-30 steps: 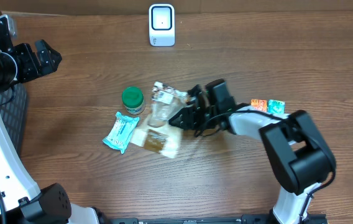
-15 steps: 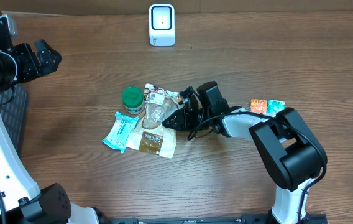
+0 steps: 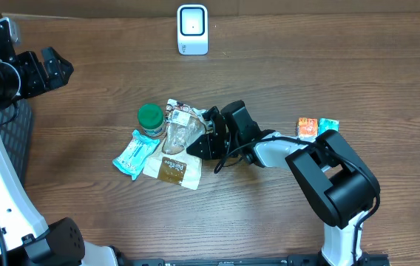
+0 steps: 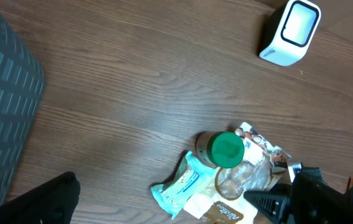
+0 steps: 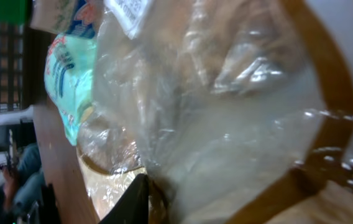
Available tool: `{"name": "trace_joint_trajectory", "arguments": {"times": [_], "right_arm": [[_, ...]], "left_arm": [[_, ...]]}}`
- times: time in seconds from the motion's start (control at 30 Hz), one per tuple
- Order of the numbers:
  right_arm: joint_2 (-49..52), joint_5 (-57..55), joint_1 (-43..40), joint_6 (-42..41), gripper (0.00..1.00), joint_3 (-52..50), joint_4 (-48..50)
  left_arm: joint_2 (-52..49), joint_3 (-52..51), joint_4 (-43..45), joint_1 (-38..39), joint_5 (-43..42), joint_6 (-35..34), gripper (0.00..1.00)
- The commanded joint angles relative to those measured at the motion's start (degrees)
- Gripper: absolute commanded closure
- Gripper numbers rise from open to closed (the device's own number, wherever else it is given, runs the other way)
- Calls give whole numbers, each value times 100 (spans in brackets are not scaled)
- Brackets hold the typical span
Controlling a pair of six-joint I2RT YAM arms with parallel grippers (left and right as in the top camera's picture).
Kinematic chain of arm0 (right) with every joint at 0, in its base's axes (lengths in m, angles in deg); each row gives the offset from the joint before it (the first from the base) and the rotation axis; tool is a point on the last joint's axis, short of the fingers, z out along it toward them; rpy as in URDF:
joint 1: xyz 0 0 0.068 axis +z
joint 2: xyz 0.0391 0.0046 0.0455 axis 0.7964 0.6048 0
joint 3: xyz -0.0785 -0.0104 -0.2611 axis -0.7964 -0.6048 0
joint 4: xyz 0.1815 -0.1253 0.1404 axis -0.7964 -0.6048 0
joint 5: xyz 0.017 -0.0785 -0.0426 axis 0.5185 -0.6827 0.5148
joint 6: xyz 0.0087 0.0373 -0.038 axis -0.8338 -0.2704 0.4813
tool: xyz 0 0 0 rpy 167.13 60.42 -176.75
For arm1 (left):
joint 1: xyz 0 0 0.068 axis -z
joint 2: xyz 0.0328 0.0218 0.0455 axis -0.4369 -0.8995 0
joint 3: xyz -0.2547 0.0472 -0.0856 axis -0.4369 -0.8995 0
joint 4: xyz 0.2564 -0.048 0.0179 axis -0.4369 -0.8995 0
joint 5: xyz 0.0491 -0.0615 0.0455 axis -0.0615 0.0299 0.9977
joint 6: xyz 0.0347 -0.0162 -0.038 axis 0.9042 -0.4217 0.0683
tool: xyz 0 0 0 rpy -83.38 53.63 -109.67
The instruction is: Scan the item barcode
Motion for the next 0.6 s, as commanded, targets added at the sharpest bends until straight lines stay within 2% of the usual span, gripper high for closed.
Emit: {"name": "trace_joint_trajectory", "arguments": {"times": [0.0, 0.07, 0.27, 0.4, 0.57], "right_arm": [[229, 201, -297, 284, 91, -63, -125], [188, 468, -474, 334, 96, -63, -203], [-387, 597, -1034, 951, 96, -50, -1123], [-1071, 483, -1276, 1709, 96, 254, -2385], [-1779, 42, -1370, 2387, 96, 1263, -4179]], "left_arm": [[39, 83, 4, 17, -44, 109, 1], [39, 83, 4, 17, -44, 109, 0], [39, 83, 4, 17, -46, 109, 0], [39, 83, 7, 17, -44, 107, 1], [39, 83, 4, 17, -44, 109, 0]]}}
